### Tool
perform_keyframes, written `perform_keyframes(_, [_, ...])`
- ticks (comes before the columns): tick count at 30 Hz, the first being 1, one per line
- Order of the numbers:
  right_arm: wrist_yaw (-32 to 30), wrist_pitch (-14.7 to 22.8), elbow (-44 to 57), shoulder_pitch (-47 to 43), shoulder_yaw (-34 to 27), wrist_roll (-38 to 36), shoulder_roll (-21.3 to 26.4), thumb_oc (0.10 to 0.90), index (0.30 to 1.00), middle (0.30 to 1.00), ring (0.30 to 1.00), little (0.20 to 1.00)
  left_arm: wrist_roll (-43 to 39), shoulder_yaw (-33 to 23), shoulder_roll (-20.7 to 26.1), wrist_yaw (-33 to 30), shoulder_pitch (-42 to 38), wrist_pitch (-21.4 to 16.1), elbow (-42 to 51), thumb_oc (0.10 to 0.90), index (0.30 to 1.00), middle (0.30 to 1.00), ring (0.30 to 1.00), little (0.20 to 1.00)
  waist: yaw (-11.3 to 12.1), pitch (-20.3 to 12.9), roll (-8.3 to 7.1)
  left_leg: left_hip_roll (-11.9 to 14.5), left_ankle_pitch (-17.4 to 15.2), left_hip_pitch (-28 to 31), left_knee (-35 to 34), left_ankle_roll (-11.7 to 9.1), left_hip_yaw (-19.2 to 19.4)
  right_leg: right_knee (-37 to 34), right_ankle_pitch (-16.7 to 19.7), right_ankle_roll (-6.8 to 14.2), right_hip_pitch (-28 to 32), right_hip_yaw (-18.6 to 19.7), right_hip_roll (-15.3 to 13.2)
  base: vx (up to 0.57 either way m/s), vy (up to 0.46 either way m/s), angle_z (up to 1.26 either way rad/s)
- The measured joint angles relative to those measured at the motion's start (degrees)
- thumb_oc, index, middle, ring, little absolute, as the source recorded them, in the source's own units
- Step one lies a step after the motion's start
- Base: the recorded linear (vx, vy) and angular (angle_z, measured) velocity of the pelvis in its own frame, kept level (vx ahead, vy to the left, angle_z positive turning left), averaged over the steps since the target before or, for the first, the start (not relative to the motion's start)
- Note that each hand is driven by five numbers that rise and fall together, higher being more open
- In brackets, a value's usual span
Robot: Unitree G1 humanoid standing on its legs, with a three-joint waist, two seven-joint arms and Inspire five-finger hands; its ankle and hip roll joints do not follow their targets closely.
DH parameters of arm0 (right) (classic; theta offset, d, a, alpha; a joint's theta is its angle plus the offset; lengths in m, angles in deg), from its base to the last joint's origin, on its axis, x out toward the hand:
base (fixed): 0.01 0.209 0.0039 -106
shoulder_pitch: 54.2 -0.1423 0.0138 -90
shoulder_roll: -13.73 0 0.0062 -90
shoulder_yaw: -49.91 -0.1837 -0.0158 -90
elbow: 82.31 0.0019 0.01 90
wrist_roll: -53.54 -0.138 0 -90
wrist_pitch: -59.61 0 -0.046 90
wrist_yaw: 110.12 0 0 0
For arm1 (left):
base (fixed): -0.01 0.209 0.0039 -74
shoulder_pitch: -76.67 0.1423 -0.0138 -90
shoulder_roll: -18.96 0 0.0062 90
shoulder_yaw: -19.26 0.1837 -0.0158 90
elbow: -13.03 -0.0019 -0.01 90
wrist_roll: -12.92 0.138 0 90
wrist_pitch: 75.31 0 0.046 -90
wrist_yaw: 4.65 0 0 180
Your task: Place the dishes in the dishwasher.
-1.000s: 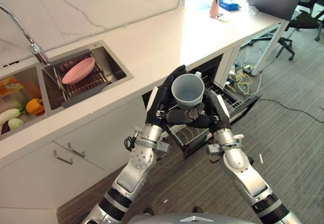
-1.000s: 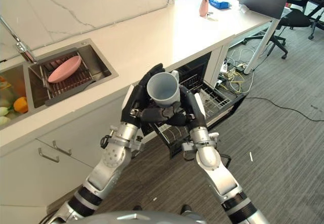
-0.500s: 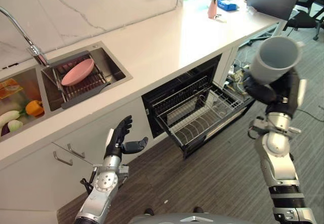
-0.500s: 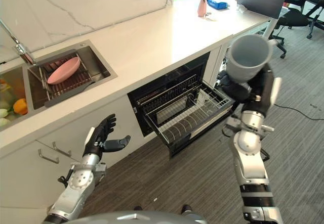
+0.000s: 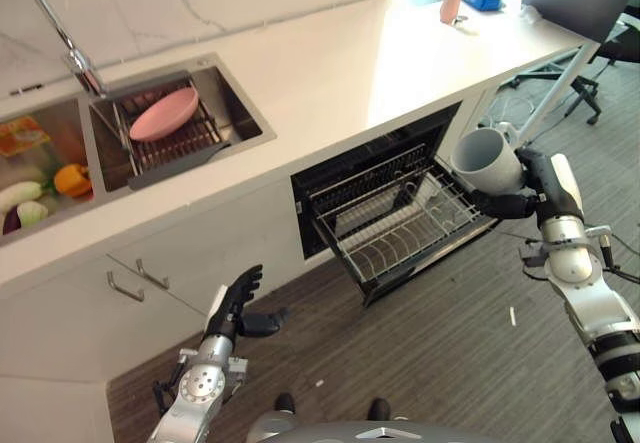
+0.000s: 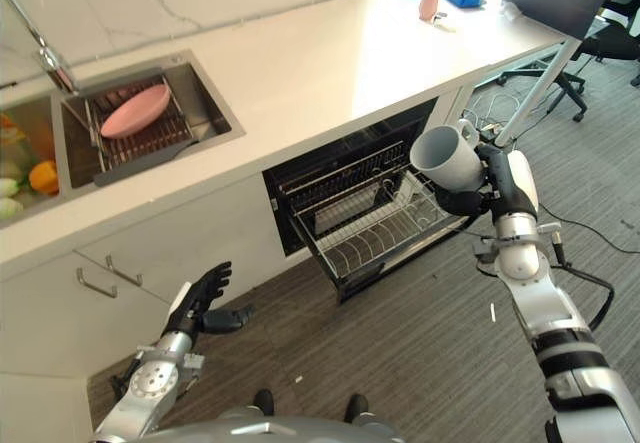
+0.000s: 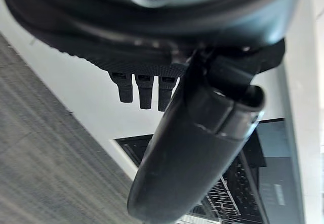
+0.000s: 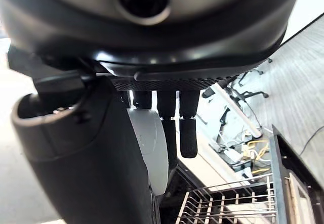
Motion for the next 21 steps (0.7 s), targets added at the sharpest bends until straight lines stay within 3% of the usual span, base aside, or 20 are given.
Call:
perform_keyframes(2, [1.54, -1.60, -6.50, -1.57, 1.78, 0.89, 0.72, 0.400, 0.300, 0.300, 0.300, 0.300, 0.01, 0.02, 0.58, 0.74, -0.35, 0.02, -0.20, 0.800, 0.900, 0.900, 0.900, 0.900, 2.56, 1.88, -1.58, 0.06, 0.39, -1.60, 0.49, -0.42, -2.03, -0.05, -0.13, -0.21, -0.85, -1.83, 0.03, -0.09, -0.027, 0.40])
perform_keyframes(4, [2.48, -1.69, -7.15, -2.68, 3.64, 0.96, 0.74, 0.400, 0.300, 0.300, 0.300, 0.300, 0.00, -0.11, 0.88, 0.86, -0.01, 0.16, -0.65, 0.800, 0.900, 0.900, 0.900, 0.900, 4.20, 3.32, -1.64, -0.01, 0.58, -3.32, 1.06, -0.42, -2.73, 0.00, -0.09, -0.23, -1.64, -2.60, 0.00, -0.11, -0.023, 0.20])
perform_keyframes(8, [5.15, -1.57, -11.07, -12.39, 11.20, 4.19, 2.29, 0.400, 0.300, 0.300, 0.300, 0.300, -0.03, -0.66, 2.80, 0.87, -1.02, -0.21, -1.03, 0.800, 0.900, 0.900, 0.900, 0.900, 5.64, 7.59, -1.74, -0.01, 1.29, -8.49, 2.74, -0.41, -4.33, 0.04, 1.01, -1.09, -5.45, -3.99, -0.03, -0.08, -0.009, 0.20])
perform_keyframes(12, [5.73, -1.12, -18.49, -19.45, 13.21, 5.38, 2.23, 0.400, 0.300, 0.300, 0.300, 0.300, -0.04, -0.63, 2.81, 0.73, -3.86, -0.40, -4.67, 0.800, 0.900, 0.900, 0.900, 0.900, 8.47, 11.16, -2.29, -0.13, 1.37, -10.06, 3.09, -0.46, -5.73, 0.03, 1.02, -1.09, -6.06, -5.41, -0.06, -0.04, -0.006, 0.20])
perform_keyframes(17, [6.04, -0.58, -29.73, -28.52, 17.57, 6.66, -0.05, 0.400, 0.300, 0.300, 0.300, 0.300, -0.08, -1.69, 2.86, 0.04, -5.94, -0.39, -5.82, 0.800, 0.900, 0.900, 0.900, 0.900, 9.59, 13.46, -4.15, -0.40, 1.70, -13.03, 3.69, -0.57, -6.93, 0.08, 1.03, -1.10, -8.21, -6.41, -0.19, -0.06, -0.020, 0.12])
perform_keyframes(19, [6.56, -1.48, -35.92, -32.65, 21.65, 8.33, -0.51, 0.400, 0.300, 0.300, 0.300, 0.300, -0.08, -1.15, 2.87, 0.02, -8.94, -0.40, -6.20, 0.800, 0.900, 0.900, 0.900, 0.900, 10.66, 14.45, -4.25, -0.39, 1.82, -14.30, 3.86, -0.70, -7.33, 0.08, 1.05, -1.13, -9.13, -6.85, -0.13, -0.06, -0.021, 0.14])
perform_keyframes(21, [6.63, -1.25, -38.56, -32.91, 20.52, 8.87, -2.73, 0.400, 0.300, 0.300, 0.300, 0.300, -0.13, -0.62, 2.92, -0.70, -11.78, -0.63, -6.27, 0.800, 0.900, 0.900, 0.900, 0.900, 11.54, 14.77, -4.24, -0.49, 1.87, -15.21, 3.86, -0.72, -7.94, 0.11, 1.07, -1.16, -9.71, -7.21, -0.19, -0.06, -0.025, 0.16])
